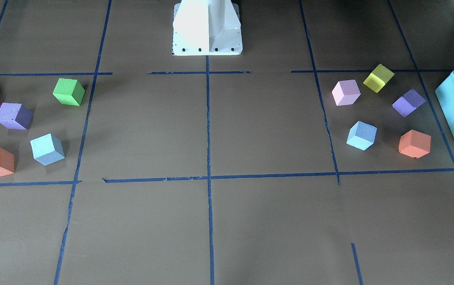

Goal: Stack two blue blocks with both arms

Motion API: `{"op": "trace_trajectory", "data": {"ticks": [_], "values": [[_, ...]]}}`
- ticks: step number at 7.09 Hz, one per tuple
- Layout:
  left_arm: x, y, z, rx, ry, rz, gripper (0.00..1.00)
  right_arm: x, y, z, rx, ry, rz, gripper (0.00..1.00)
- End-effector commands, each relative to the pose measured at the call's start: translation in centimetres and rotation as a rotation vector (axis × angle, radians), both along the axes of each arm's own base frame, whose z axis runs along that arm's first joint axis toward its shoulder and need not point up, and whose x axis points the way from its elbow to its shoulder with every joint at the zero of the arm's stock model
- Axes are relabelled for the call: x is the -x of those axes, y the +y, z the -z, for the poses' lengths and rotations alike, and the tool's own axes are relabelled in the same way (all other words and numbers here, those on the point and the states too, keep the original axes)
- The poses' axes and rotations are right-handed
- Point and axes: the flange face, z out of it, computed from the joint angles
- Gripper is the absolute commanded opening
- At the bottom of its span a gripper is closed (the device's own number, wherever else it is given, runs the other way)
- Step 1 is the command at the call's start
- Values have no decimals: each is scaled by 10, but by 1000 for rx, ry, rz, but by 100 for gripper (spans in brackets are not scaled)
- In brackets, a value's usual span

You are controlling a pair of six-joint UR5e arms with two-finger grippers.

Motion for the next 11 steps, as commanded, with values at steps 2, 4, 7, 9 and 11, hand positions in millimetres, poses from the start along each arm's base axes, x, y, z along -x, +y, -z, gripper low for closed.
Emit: {"op": "trace_trajectory", "data": {"ticks": [2, 4, 7, 9, 11], "values": [[-1, 0, 1, -2, 0, -1, 100, -1, -23, 40, -84, 10, 1, 100], [0, 2, 3, -5, 1, 1, 100, 20, -42, 120, -161, 5, -28, 100], [0, 4, 2, -3, 3, 1, 100, 104, -63, 196, -197, -33, 33, 100], [0, 5, 1, 0, 2, 1, 100, 165, -54, 221, -134, -58, -10, 100], [0, 4, 2, -2, 3, 1, 100, 237, -41, 214, -197, 22, -24, 100]]}}
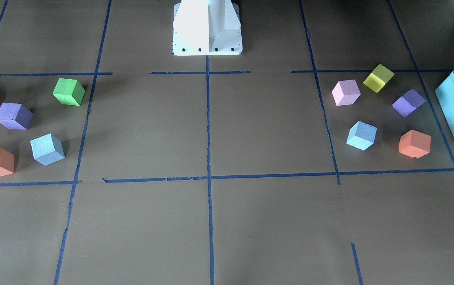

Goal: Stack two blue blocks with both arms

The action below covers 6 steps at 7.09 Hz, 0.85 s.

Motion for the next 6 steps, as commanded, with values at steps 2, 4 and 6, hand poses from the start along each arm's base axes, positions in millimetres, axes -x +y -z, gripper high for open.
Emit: {"op": "trace_trajectory", "data": {"ticks": [2, 4, 6], "values": [[0, 0, 0, -3, -1, 0, 100, 98, 24, -10, -64, 93, 61, 100], [0, 0, 0, -3, -1, 0, 100, 126, 27, -30, -38, 115, 114, 100], [0, 0, 1, -5, -1, 0, 100, 150, 27, -51, -5, 136, 153, 100]]}}
